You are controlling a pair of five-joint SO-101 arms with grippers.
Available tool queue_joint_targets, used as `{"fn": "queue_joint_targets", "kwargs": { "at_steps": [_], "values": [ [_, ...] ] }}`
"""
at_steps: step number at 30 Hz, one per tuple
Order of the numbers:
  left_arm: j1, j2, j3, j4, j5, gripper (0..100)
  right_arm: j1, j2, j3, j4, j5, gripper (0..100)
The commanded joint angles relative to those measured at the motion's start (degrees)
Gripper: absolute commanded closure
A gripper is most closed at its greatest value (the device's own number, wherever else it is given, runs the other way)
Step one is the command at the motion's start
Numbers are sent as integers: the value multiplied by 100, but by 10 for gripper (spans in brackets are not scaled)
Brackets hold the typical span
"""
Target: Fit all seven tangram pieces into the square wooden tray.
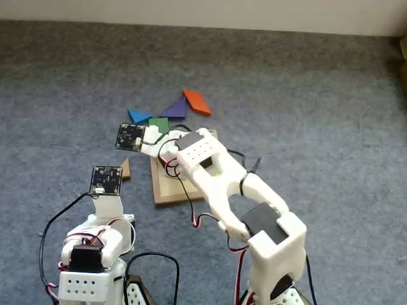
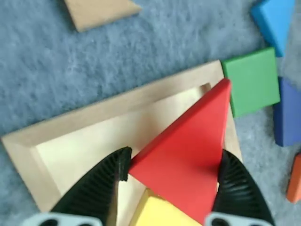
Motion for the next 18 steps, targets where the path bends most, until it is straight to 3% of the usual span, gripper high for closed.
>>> {"fn": "queue_joint_targets", "kwargs": {
  "at_steps": [1,5,13,15,18],
  "values": [
    [57,-215,92,26,-18,994,-92,-22,-409,-84,105,762],
    [57,-215,92,26,-18,994,-57,-66,-426,-75,79,639],
    [57,-215,92,26,-18,994,101,-945,-576,857,62,635],
    [57,-215,92,26,-18,994,207,-1209,-549,1174,18,649],
    [57,-215,92,26,-18,994,435,-1385,-541,1288,-879,770]
  ]
}}
